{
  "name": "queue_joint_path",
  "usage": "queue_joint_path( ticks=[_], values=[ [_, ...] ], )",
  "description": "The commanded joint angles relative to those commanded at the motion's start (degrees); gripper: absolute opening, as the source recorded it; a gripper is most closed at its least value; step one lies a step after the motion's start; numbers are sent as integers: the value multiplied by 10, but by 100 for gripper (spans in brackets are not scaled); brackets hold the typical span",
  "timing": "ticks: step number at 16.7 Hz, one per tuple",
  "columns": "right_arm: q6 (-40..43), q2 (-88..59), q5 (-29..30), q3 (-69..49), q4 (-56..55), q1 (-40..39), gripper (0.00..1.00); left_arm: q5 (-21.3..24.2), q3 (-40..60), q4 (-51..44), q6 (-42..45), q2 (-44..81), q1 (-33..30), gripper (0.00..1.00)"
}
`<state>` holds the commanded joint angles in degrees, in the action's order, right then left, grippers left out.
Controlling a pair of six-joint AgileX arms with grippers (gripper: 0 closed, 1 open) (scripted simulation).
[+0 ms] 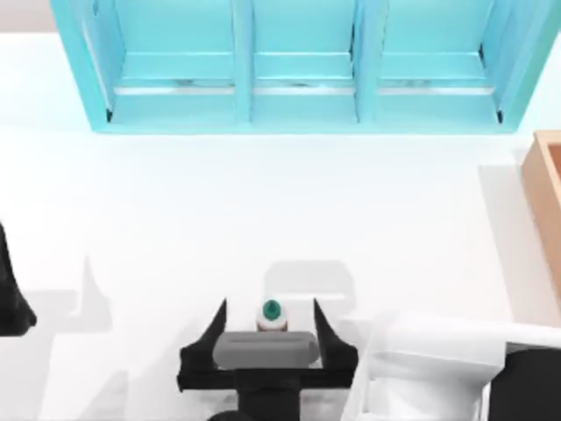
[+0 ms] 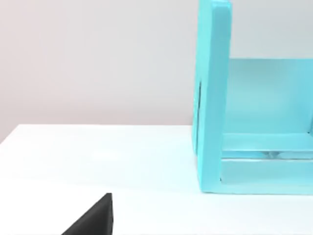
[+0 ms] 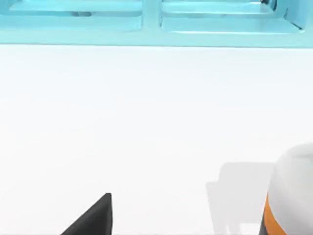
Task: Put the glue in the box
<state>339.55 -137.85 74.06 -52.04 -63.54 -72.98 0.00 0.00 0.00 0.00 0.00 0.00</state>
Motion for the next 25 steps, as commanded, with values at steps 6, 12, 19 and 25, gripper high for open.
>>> queue_joint_path(
  ticks=[6, 12, 19, 25],
  values=[
    [0, 0, 0, 0, 0, 0, 85, 0, 0, 0, 0, 0, 0, 100],
    [0, 0, 0, 0, 0, 0, 40, 0, 0, 0, 0, 0, 0, 100],
    [0, 0, 0, 0, 0, 0, 0, 0, 0, 0, 0, 0, 0, 100],
    [0, 0, 0, 0, 0, 0, 0, 0, 0, 0, 0, 0, 0, 100]
  ],
)
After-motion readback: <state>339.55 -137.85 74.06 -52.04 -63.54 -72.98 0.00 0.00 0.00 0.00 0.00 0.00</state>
